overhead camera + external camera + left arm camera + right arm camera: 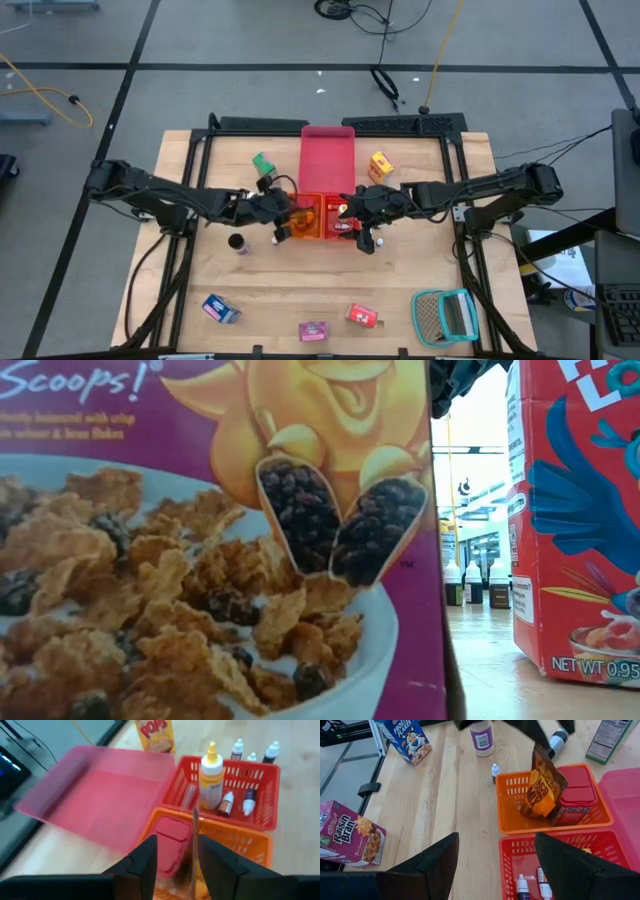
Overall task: Pick & Place Kitchen Items
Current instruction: Put the orange spice bag into the orange basket, then put the large black food coloring bottle into the red basket
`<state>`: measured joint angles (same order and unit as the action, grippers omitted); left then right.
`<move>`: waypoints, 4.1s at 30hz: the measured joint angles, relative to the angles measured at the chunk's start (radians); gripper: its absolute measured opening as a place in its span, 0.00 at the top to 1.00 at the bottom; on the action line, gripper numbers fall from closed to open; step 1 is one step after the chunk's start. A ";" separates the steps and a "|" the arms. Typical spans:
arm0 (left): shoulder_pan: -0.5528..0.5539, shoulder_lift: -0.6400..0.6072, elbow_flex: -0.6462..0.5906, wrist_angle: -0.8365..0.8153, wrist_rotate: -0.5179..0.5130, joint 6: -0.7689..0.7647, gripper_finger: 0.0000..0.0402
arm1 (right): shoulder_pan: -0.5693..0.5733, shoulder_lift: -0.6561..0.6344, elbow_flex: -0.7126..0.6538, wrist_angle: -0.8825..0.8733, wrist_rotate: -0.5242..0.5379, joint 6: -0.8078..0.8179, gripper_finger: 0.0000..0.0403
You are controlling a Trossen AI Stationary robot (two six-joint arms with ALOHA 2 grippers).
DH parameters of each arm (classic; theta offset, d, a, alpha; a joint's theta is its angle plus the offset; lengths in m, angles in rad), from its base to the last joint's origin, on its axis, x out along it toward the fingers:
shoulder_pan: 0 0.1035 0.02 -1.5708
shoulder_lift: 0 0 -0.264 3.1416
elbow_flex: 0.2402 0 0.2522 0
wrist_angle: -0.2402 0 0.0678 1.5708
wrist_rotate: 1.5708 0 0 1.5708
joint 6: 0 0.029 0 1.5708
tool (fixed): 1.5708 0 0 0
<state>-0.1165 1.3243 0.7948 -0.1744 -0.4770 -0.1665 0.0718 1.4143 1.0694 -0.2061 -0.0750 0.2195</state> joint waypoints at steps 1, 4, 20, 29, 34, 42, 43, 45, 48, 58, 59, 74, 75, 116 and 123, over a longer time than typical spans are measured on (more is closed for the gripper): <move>-0.007 -0.022 -0.001 -0.045 -0.010 0.012 0.64 | 0.000 0.000 -0.006 0.005 0.000 0.000 0.37; -0.021 -0.083 -0.003 -0.140 -0.048 0.060 0.64 | 0.000 0.000 -0.025 0.006 0.000 0.000 0.37; 0.002 -0.187 -0.003 -0.541 -0.057 0.120 0.64 | 0.000 0.000 -0.041 0.070 -0.004 0.003 0.37; 0.049 -0.183 -0.003 -0.593 0.067 0.168 0.64 | 0.000 0.000 -0.041 0.074 -0.004 0.003 0.37; 0.075 -0.183 -0.003 -0.591 0.078 0.214 0.64 | 0.000 0.000 -0.041 0.085 -0.004 0.003 0.37; 0.107 -0.178 -0.003 -0.591 0.120 0.323 0.64 | 0.000 0.000 -0.041 0.087 -0.004 0.004 0.37; 0.112 -0.168 -0.002 -0.592 0.125 0.326 0.64 | 0.000 0.000 -0.041 0.089 -0.004 0.004 0.37; 0.124 -0.148 -0.002 -0.603 0.138 0.341 0.64 | 0.000 0.000 -0.041 0.095 -0.004 0.004 0.37; 0.144 -0.103 -0.002 -0.610 0.140 0.360 0.64 | 0.000 0.000 -0.041 0.119 -0.004 0.003 0.37; 0.186 0.032 -0.002 -0.606 0.139 0.514 0.64 | 0.000 0.000 -0.040 0.127 -0.004 0.004 0.37; 0.192 0.041 -0.002 -0.607 0.139 0.527 0.64 | 0.000 0.000 -0.040 0.127 -0.004 0.004 0.37; 0.238 0.144 -0.002 -0.585 0.207 0.665 0.64 | 0.000 0.000 -0.040 0.127 -0.004 0.004 0.37; 0.240 0.150 -0.002 -0.583 0.207 0.680 0.64 | 0.000 0.000 -0.040 0.127 -0.004 0.004 0.37; 0.300 0.291 -0.002 -0.446 0.311 0.669 0.64 | 0.000 0.000 -0.040 0.125 -0.005 0.004 0.37; 0.318 0.291 -0.001 -0.445 0.401 0.650 0.65 | 0.001 0.000 -0.040 0.124 -0.005 0.004 0.37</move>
<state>0.2016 1.6154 0.7940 -0.6195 -0.0757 0.4839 0.0724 1.4143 1.0290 -0.0818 -0.0795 0.2234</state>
